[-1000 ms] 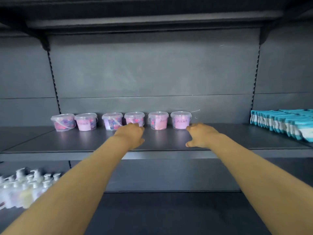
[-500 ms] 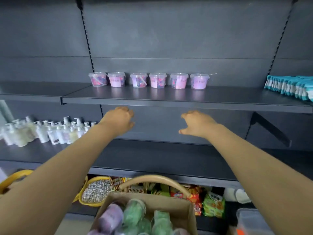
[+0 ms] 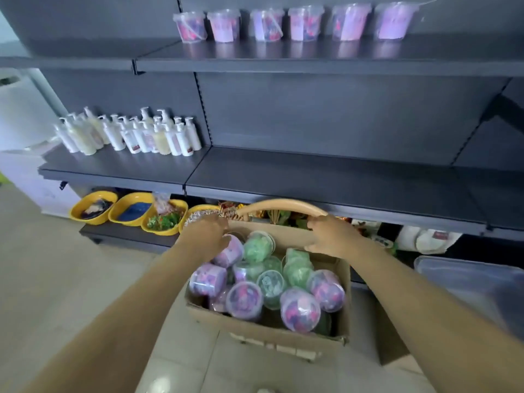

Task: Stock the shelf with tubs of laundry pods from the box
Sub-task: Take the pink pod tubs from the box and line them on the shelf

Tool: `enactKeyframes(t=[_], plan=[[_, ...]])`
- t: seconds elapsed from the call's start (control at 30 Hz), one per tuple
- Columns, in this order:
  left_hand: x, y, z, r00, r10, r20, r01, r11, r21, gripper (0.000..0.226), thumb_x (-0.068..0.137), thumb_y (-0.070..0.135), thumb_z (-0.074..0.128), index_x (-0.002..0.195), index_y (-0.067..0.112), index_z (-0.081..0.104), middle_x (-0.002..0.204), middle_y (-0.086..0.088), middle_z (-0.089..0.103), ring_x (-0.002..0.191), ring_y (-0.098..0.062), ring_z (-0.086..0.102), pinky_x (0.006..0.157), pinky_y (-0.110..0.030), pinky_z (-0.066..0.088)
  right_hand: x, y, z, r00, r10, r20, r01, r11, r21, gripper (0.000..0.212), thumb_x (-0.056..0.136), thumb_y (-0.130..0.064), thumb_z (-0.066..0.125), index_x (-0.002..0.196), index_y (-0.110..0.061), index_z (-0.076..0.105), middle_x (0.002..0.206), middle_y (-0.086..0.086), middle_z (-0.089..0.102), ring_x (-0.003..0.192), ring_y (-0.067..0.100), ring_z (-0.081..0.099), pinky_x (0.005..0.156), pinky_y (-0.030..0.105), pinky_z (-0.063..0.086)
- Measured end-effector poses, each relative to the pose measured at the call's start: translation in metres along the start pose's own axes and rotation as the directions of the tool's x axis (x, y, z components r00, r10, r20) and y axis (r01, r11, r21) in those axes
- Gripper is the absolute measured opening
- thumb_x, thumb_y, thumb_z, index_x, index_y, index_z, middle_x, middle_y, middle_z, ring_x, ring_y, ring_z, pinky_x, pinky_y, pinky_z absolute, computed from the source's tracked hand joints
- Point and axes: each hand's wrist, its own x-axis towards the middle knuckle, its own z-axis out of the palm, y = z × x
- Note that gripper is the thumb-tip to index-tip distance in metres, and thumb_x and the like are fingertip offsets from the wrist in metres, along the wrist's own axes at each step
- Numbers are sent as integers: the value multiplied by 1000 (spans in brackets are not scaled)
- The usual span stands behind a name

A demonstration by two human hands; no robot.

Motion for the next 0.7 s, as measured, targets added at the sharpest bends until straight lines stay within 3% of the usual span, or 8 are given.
enactKeyframes(t=[0.1,0.2,0.37,0.47,0.53,0.63,0.7], plan=[[-5,-19,47,996,4,85,4,996,-89,34,92,30,48,118,11,57,126,-11,56,110,-30,56,87,-38,48,3,-12,49,994,5,108,-11,999,49,51,82,-46,57,123,-16,52,119,7,56,111,26,54,86,37,48],[-1,-40,92,983,10,181,17,989,-145,34,91,30,48,122,17,56,133,-8,51,113,-28,54,92,-37,47,18,-19,94,981,45,191,-60,995,75,53,81,-49,56,123,-16,52,119,5,58,110,26,56,90,42,49],[18,-71,158,933,11,359,76,971,-228,41,93,34,43,126,12,51,131,-9,52,122,-23,49,99,-32,41,40,-28,149,924,181,337,-249,953,173,46,90,-43,51,123,-12,50,124,4,57,112,20,54,81,23,35],[27,-82,188,895,-15,445,170,935,-311,49,90,40,33,122,10,53,124,-10,57,117,-24,52,97,-32,41,45,-28,176,866,287,410,-406,882,240,59,91,-38,55,141,-14,37,144,7,41,132,23,39,103,30,32],[30,-82,202,877,-23,481,241,886,-396,59,85,47,27,119,8,54,120,-9,59,113,-24,54,94,-29,42,46,-27,192,853,308,421,-431,870,238,63,91,-36,56,145,-18,31,149,5,35,137,22,33,110,32,26],[34,-75,226,822,-12,569,350,799,-489,44,91,37,41,123,9,52,120,-8,57,115,-26,54,95,-29,40,43,-28,213,843,304,444,-429,877,216,65,90,-35,58,145,-12,31,144,6,42,131,19,41,110,26,27],[37,-69,240,801,35,598,341,795,-502,39,92,30,46,126,10,48,118,-11,58,112,-26,55,95,-29,39,39,-25,231,845,335,416,-452,864,223,66,83,-31,68,139,-7,43,134,11,53,123,27,51,107,32,35]])
